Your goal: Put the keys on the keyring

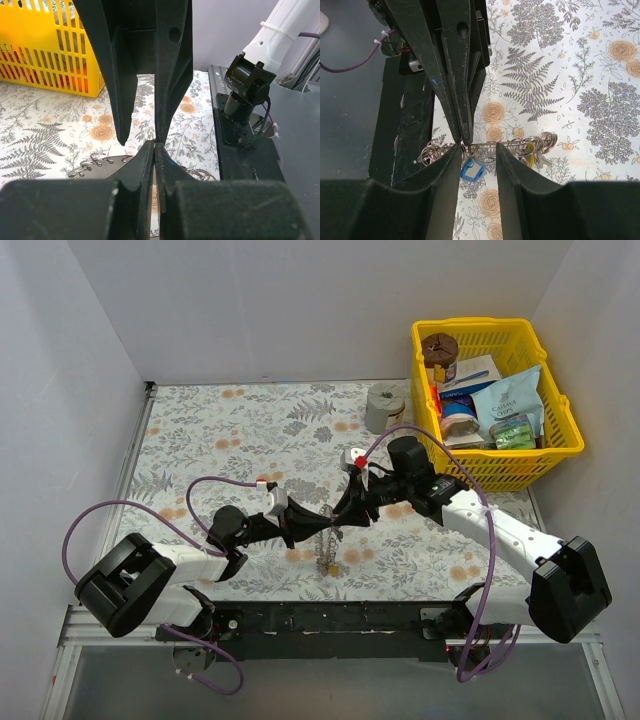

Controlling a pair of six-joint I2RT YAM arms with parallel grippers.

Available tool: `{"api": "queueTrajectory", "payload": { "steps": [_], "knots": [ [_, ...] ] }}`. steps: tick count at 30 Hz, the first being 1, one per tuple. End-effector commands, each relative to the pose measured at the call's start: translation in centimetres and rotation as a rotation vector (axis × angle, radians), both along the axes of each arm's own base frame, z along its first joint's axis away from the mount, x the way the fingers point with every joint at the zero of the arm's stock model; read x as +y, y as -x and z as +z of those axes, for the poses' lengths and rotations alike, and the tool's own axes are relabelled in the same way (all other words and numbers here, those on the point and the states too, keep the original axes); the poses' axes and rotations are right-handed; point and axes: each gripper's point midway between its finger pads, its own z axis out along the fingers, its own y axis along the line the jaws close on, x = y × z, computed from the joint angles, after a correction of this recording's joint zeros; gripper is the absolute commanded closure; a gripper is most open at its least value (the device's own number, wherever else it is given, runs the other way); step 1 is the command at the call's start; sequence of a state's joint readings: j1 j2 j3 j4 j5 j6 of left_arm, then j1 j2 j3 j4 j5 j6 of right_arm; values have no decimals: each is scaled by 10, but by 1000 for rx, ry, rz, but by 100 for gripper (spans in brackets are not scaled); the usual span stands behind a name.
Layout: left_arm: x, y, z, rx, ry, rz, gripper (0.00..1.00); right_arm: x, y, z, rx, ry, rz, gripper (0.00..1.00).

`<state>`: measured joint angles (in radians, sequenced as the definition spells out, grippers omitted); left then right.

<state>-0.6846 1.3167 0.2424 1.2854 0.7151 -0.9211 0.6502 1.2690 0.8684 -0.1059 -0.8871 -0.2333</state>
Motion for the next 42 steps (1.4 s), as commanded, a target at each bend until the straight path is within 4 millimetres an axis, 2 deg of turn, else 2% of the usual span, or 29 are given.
{"api": "queueTrajectory", "payload": {
  "steps": [1,13,17,21,25,29,32,36,38,39,40,42],
  "knots": [
    [-1,1,33,-99,76,-2,100,0,4,0,-17,-6,22,59],
    [-1,-1,34,-99,76,1,100,-1,9,-7,-3,-9,49,62],
    [-2,0,35,-102,77,-4,100,-1,9,-9,1,-10,48,68],
    [-3,-1,33,-96,74,-7,100,1,9,-7,0,-18,55,81],
    [-4,0,32,-94,70,-13,100,2,8,-6,5,-20,49,88],
    [-4,-1,32,-93,69,-15,100,3,6,-4,5,-23,42,86],
    [-4,0,32,-90,66,-15,100,3,5,-3,2,-27,34,78],
    [-4,0,31,-89,63,-16,100,3,5,-3,-6,-33,33,76],
    [-4,-1,31,-88,63,-13,100,4,5,-2,-5,-34,34,81],
    [-4,-2,30,-86,61,-10,100,4,5,-3,-1,-34,37,90],
    [-4,-1,30,-86,61,-11,100,4,5,-4,2,-33,39,95],
    [-5,-1,30,-83,58,-16,100,4,4,-5,8,-29,36,99]
  ]
}}
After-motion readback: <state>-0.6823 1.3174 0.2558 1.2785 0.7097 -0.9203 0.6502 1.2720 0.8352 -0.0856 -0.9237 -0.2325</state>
